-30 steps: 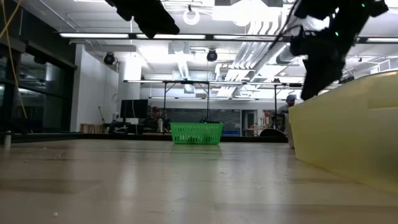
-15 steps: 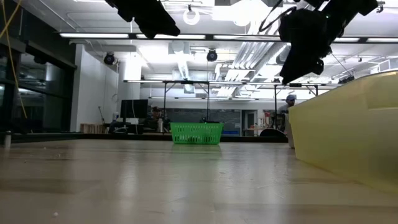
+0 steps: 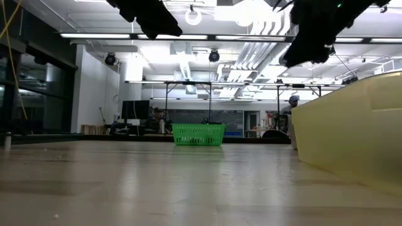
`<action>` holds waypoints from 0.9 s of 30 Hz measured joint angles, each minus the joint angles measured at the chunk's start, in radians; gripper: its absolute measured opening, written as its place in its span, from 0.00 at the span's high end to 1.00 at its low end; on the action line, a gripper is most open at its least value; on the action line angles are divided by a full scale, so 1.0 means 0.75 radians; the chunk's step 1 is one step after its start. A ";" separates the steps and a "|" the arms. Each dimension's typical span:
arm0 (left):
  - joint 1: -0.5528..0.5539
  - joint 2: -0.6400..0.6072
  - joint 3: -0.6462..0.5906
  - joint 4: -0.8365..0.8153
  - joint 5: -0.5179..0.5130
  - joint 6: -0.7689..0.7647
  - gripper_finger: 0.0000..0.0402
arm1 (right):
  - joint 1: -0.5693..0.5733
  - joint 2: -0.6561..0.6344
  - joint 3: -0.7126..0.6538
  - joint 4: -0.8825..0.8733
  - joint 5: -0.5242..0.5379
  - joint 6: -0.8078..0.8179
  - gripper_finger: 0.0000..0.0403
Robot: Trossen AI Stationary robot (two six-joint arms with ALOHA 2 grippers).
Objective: Pick & Place Food Item
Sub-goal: Return to Home Position
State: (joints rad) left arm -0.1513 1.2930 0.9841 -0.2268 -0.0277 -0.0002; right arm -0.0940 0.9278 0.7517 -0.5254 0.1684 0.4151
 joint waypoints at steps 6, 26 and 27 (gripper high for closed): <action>0.001 0.000 0.000 0.011 -0.002 0.000 0.70 | 0.001 -0.232 0.000 -0.064 0.055 -0.001 0.65; 0.001 0.000 0.000 0.045 -0.005 0.004 0.70 | 0.003 -0.807 -0.474 0.231 0.046 0.027 0.65; 0.001 0.000 0.000 0.045 -0.005 0.004 0.70 | 0.003 -0.826 -0.493 0.233 0.046 0.031 0.65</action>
State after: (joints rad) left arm -0.1509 1.2930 0.9844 -0.1930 -0.0315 0.0029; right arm -0.0917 0.3081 0.3819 -0.3509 0.2031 0.4384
